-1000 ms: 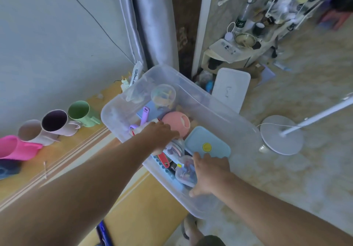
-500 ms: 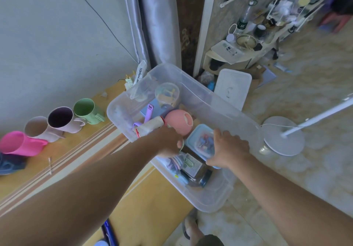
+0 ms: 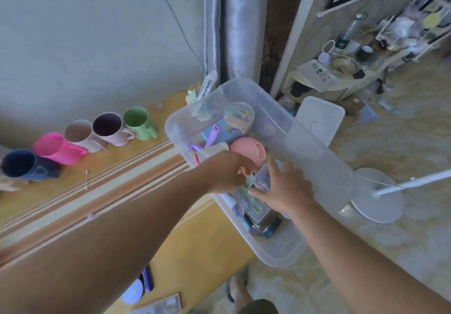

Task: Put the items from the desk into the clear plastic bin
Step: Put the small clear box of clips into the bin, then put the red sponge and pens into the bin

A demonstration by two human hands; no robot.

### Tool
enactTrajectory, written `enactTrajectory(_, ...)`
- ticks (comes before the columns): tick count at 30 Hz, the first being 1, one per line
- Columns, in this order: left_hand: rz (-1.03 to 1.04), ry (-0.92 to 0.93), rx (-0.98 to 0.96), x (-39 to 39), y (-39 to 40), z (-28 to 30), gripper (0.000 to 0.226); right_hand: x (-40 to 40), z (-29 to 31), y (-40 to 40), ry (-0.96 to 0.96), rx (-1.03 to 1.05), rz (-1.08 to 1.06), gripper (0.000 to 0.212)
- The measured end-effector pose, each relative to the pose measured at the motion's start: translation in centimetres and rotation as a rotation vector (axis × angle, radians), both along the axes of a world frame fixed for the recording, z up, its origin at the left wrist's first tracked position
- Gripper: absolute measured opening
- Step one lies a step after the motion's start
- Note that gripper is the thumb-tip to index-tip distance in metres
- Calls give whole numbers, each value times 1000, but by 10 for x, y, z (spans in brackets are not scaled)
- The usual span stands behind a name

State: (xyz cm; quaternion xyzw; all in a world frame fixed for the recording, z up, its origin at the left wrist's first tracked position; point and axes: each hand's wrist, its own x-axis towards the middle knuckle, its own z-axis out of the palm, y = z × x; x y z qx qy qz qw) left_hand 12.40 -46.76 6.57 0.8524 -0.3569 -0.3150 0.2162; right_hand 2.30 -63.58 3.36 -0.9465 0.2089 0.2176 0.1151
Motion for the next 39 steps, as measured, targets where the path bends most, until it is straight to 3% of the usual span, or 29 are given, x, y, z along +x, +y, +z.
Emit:
enactTrajectory(3,360,-150,-276,8,69,16,39,14,20,48,-554,70,198,45)
enactTrajectory(5,562,-261,-297,6,137,11,36,22,32,101,-819,168,310,28)
enactTrajectory(6,647,-282,-249,1,173,7,35,23,36,130,-834,230,363,27)
enactTrajectory(9,831,-224,-23,-32,281,-12,34,12,23,206,-651,385,527,30)
enactTrajectory(11,915,-198,95,-70,349,-27,35,0,1,243,-452,382,628,37)
enactTrajectory(15,1075,-140,219,-153,457,-57,38,-29,-49,299,-71,335,596,47)
enactTrajectory(20,1234,-117,306,-230,533,-95,41,-61,-112,344,286,184,555,104)
enactTrajectory(22,1263,-89,276,-249,550,-108,42,-70,-127,358,316,94,547,114)
enactTrajectory(25,1298,-42,295,-268,566,-123,39,-78,-145,379,219,72,546,102)
enactTrajectory(28,1356,-37,334,-273,576,-133,56,-81,-158,397,207,163,611,81)
enactTrajectory(32,1603,-117,385,-249,596,-129,73,-85,-152,424,204,121,775,59)
enactTrajectory(36,1963,109,189,-210,613,-124,89,-83,-151,431,171,88,818,45)
enactTrajectory(39,1985,172,218,-191,623,-131,107,-79,-155,426,158,126,816,44)
